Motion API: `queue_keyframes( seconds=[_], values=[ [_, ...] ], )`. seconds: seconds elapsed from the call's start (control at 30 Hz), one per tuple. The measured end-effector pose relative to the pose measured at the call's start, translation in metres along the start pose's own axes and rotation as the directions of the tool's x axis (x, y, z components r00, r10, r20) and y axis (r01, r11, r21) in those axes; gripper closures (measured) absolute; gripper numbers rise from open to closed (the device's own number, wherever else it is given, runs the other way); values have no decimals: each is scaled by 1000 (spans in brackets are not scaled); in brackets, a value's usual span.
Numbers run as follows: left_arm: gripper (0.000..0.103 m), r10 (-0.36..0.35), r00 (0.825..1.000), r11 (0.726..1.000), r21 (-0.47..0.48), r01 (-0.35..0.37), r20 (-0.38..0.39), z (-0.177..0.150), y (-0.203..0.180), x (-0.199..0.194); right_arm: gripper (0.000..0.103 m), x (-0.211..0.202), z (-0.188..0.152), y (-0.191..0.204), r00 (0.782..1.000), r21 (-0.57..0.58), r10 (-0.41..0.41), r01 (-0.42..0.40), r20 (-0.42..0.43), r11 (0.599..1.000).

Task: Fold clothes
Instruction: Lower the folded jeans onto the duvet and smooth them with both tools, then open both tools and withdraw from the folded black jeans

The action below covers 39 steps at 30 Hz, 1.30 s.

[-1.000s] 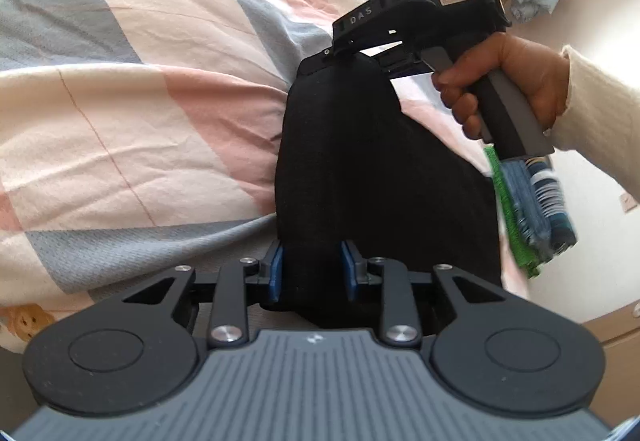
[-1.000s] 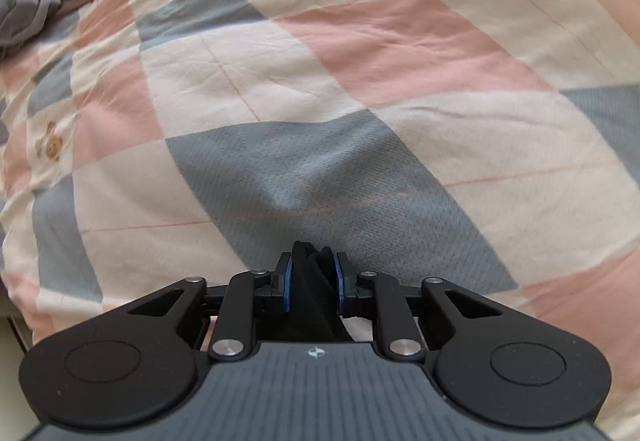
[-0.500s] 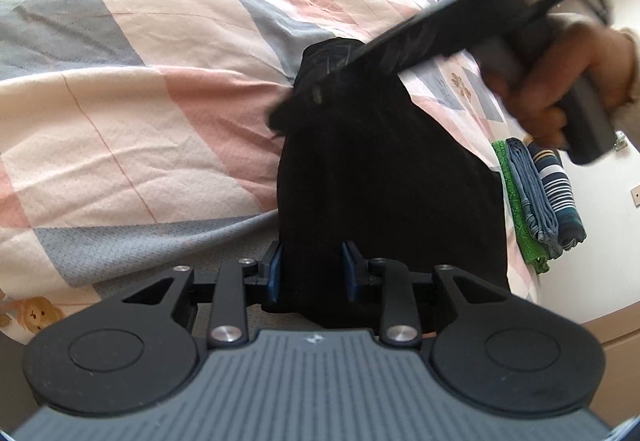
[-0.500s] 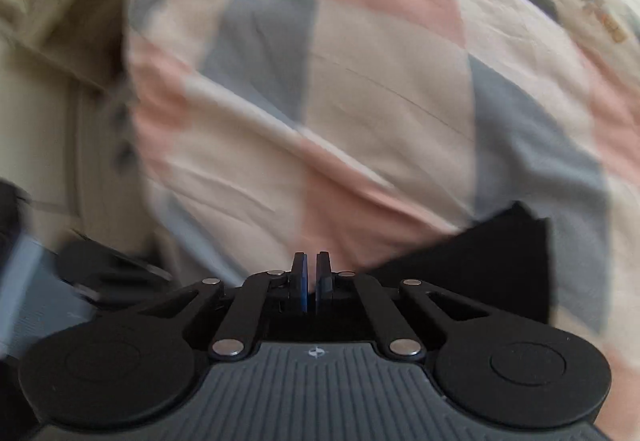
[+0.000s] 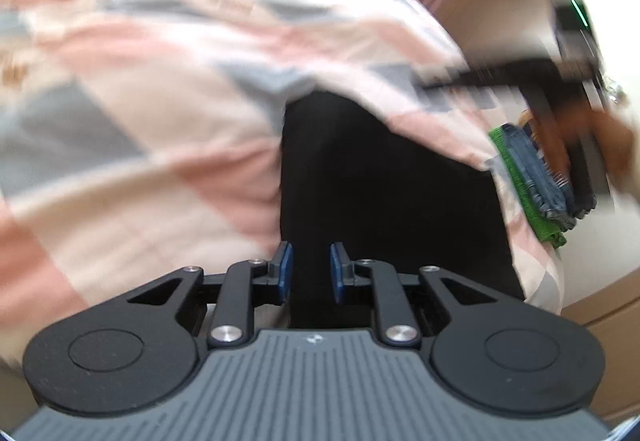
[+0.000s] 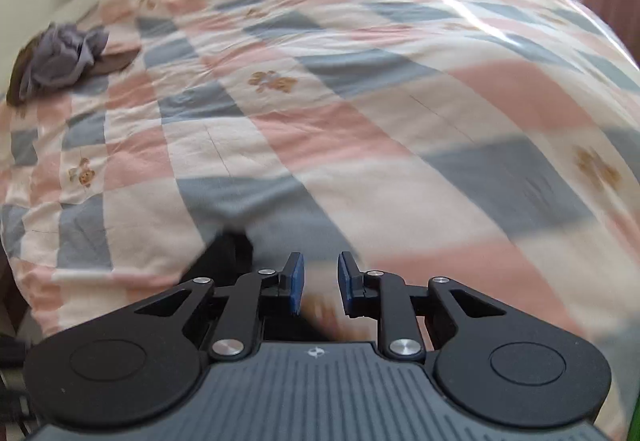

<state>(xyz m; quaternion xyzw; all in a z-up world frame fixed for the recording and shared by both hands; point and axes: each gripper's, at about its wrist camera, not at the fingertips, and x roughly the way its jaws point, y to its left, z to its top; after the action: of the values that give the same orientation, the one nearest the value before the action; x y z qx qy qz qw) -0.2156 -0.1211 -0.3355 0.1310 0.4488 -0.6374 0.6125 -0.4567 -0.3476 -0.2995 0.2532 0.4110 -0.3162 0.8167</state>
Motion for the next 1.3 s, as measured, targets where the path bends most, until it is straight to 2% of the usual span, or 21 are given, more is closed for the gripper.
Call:
queue_keyframes(
  seconds=[0.07,0.13,0.17,0.2,0.3,0.37,0.4,0.5,0.57,0.63,0.7,0.8,0.87,0.93,0.97,1.0,1.1,1.23,1.3],
  values=[
    [88,-15,1000,997,70,14,12,10,-7,1,81,-16,-45,-4,997,30,-80,80,-14,996],
    [88,-10,1000,989,148,12,-15,12,-14,20,81,-8,-83,-15,978,43,-191,195,-87,980],
    [87,2,999,983,182,5,-35,11,-17,32,86,-1,-100,-24,965,45,-240,246,-109,968],
    [87,14,998,976,216,-2,-55,10,-19,45,87,6,-114,-34,960,58,-263,269,-99,961],
    [88,50,994,953,301,-18,-99,11,-27,75,94,6,-122,-49,964,157,-259,264,-52,951],
    [90,53,995,945,327,-24,-81,18,-34,64,94,-9,-117,-45,959,211,-283,282,-24,936],
    [90,51,996,938,345,-25,-69,20,-38,56,90,-16,-114,-43,955,237,-295,289,-10,927],
    [90,15,999,921,390,5,-47,19,-50,29,89,-59,-136,-23,958,319,-275,237,78,918],
    [89,-16,998,908,417,39,-58,10,-58,20,89,-65,-156,-6,961,304,-262,224,91,926],
    [89,-32,996,889,453,69,-88,-8,-67,21,89,-56,-174,11,960,254,-275,253,56,933],
    [89,-6,991,874,480,68,-131,-28,-71,35,90,-35,-187,14,952,208,-305,295,16,933],
    [88,47,988,867,497,34,-149,-42,-73,49,90,-32,-185,6,953,271,-303,290,5,918],
    [88,51,989,878,478,21,-136,-36,-77,43,89,-49,-181,14,950,276,-311,288,41,917],
    [88,46,991,898,440,15,-128,-29,-78,36,79,-63,-183,22,946,270,-315,284,78,920],
    [88,51,991,908,419,5,-123,-26,-78,34,72,-64,-185,23,944,269,-321,291,75,918],
    [88,68,990,914,405,-11,-128,-26,-78,36,70,-59,-187,21,945,263,-323,298,57,918],
    [87,152,974,918,388,-76,-168,-31,-76,52,68,-31,-191,8,953,250,-300,299,-33,921],
    [86,217,962,915,377,-142,-164,-29,-90,49,64,-40,-178,5,959,283,-278,280,-48,917],
    [84,259,952,910,372,-184,-165,-28,-100,42,54,-57,-180,8,966,303,-259,255,-27,918]
  ],
)
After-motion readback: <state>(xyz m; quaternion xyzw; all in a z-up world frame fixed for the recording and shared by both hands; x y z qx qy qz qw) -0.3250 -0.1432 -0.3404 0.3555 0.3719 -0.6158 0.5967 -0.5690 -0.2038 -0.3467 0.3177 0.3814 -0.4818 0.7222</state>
